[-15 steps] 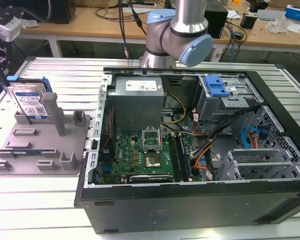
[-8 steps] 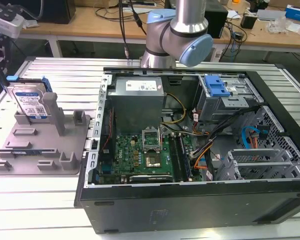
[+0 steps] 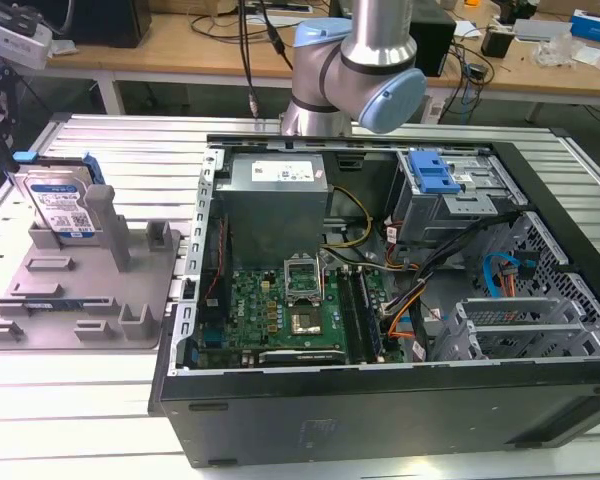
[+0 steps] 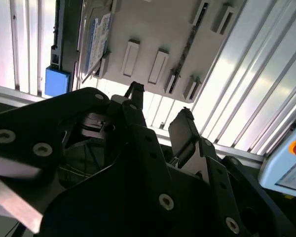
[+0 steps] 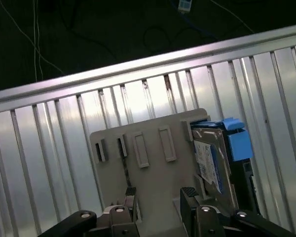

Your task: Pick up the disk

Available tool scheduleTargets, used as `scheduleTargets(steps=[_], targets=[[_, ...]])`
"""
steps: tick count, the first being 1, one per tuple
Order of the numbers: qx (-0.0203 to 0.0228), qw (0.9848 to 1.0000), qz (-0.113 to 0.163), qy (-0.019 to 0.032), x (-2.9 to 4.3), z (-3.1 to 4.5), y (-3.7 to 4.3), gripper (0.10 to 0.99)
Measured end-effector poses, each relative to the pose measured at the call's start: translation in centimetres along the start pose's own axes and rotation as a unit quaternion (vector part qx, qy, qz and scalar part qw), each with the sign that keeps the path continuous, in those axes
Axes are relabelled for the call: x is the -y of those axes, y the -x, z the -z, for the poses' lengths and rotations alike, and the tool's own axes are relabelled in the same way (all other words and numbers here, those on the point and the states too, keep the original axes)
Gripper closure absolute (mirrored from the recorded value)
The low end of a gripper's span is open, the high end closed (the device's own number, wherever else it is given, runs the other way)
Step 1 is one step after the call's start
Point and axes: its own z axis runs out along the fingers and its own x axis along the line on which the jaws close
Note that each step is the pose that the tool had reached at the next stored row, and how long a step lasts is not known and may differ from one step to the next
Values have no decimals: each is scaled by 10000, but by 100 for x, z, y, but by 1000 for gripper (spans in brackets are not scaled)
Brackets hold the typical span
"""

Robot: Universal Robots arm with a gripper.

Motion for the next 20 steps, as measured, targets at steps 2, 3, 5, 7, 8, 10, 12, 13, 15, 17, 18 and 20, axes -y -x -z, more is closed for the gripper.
scheduleTargets(steps=[2,3,5,7,8,10,12,13,15,17,18,20], targets=[[0,10000,5,0,4,0,1,604],[-1,10000,9,0,-1,0,33,604],[-15,10000,53,-3,-32,-1,170,604],[-22,9999,102,-4,-49,-2,247,604],[-25,9999,127,-4,-57,-2,283,604],[-28,9998,172,-5,-73,-3,357,604],[-31,9998,209,-6,-93,-4,446,604],[-32,9998,221,-5,-101,-3,480,604],[-37,9997,255,-7,-124,-5,590,604],[-42,9996,281,-8,-143,-5,674,604],[-42,9995,302,-10,-152,-6,717,604],[-46,9991,412,-13,-160,-10,749,604]])
